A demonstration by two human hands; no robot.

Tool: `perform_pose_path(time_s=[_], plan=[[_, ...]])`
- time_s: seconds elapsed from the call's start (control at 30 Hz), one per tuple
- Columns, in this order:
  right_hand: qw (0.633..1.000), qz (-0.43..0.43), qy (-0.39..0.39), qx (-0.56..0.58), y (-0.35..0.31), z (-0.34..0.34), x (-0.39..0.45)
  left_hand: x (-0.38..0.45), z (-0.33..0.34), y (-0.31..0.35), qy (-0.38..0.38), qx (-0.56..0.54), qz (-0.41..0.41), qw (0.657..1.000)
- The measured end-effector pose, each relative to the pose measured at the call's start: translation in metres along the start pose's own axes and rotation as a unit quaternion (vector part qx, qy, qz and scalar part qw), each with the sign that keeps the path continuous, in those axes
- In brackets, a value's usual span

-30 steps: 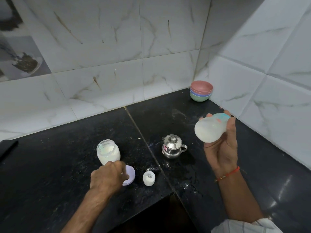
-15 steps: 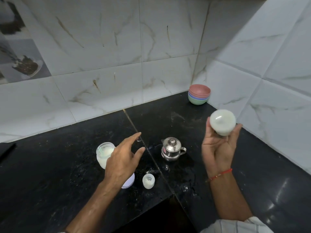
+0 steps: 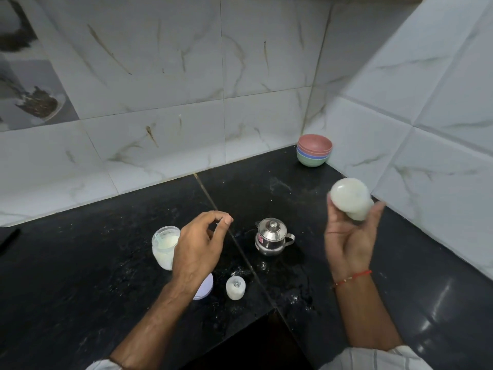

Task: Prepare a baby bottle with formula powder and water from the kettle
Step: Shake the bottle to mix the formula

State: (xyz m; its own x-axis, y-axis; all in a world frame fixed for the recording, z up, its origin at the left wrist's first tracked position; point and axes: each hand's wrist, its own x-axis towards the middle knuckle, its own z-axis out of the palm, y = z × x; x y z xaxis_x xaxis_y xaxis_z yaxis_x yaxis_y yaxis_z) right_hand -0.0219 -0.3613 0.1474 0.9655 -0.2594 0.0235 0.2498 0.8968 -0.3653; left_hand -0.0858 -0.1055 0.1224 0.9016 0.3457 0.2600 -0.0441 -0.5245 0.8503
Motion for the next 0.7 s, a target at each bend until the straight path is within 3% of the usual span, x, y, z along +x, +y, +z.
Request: perform_pose_path(time_s=[0.03, 0.1, 0.17, 0.23, 0.27, 0.3, 0.33, 0.37, 0.43, 0.47, 0.53, 0.6, 0.67, 0.7], plan=[[0.999, -0.005, 0.012, 0.029, 0.0, -0.002, 0.001, -0.001, -0.001, 0.001, 0.005, -0.006, -0.006, 1.0], [0.999, 0.001, -0.003, -0.038, 0.008, -0.004, -0.005, -0.003, -0.002, 0.0, 0.007, -0.012, -0.021, 1.0], [0.971, 0.023, -0.125, -0.204, 0.017, -0.004, -0.016, -0.003, 0.0, 0.0, 0.001, -0.011, -0.041, 0.999], [0.866, 0.081, -0.321, -0.375, 0.02, -0.003, -0.026, -0.002, 0.003, 0.0, -0.007, -0.01, -0.051, 0.999], [0.808, 0.108, -0.39, -0.428, 0.02, -0.002, -0.03, -0.002, 0.004, 0.0, -0.009, -0.009, -0.049, 0.999], [0.783, 0.12, -0.413, -0.45, 0.02, -0.001, -0.032, -0.001, 0.004, -0.001, -0.01, -0.008, -0.045, 0.999], [0.798, 0.116, -0.398, -0.437, 0.018, 0.0, -0.032, -0.001, 0.004, -0.002, -0.009, -0.011, -0.043, 0.999], [0.84, 0.1, -0.352, -0.4, 0.018, 0.0, -0.031, -0.001, 0.003, -0.003, -0.008, -0.016, -0.042, 0.999], [0.944, 0.051, -0.184, -0.269, 0.015, 0.0, -0.025, -0.001, 0.001, -0.006, -0.004, -0.025, -0.046, 0.999], [0.976, 0.025, -0.105, -0.189, 0.012, 0.0, -0.02, -0.001, 0.001, -0.007, -0.004, -0.029, -0.048, 0.998], [0.998, -0.002, -0.012, -0.058, 0.008, -0.001, -0.007, -0.002, 0.002, -0.01, -0.004, -0.032, -0.053, 0.998], [0.999, 0.011, -0.008, -0.048, 0.013, -0.002, -0.006, -0.002, 0.003, -0.01, -0.007, -0.032, -0.054, 0.998], [0.98, 0.042, -0.106, -0.161, 0.019, -0.004, -0.011, -0.002, 0.003, -0.008, -0.01, -0.037, -0.052, 0.998], [0.949, 0.056, -0.185, -0.249, 0.02, -0.005, -0.014, -0.002, 0.004, -0.007, -0.011, -0.039, -0.051, 0.998]])
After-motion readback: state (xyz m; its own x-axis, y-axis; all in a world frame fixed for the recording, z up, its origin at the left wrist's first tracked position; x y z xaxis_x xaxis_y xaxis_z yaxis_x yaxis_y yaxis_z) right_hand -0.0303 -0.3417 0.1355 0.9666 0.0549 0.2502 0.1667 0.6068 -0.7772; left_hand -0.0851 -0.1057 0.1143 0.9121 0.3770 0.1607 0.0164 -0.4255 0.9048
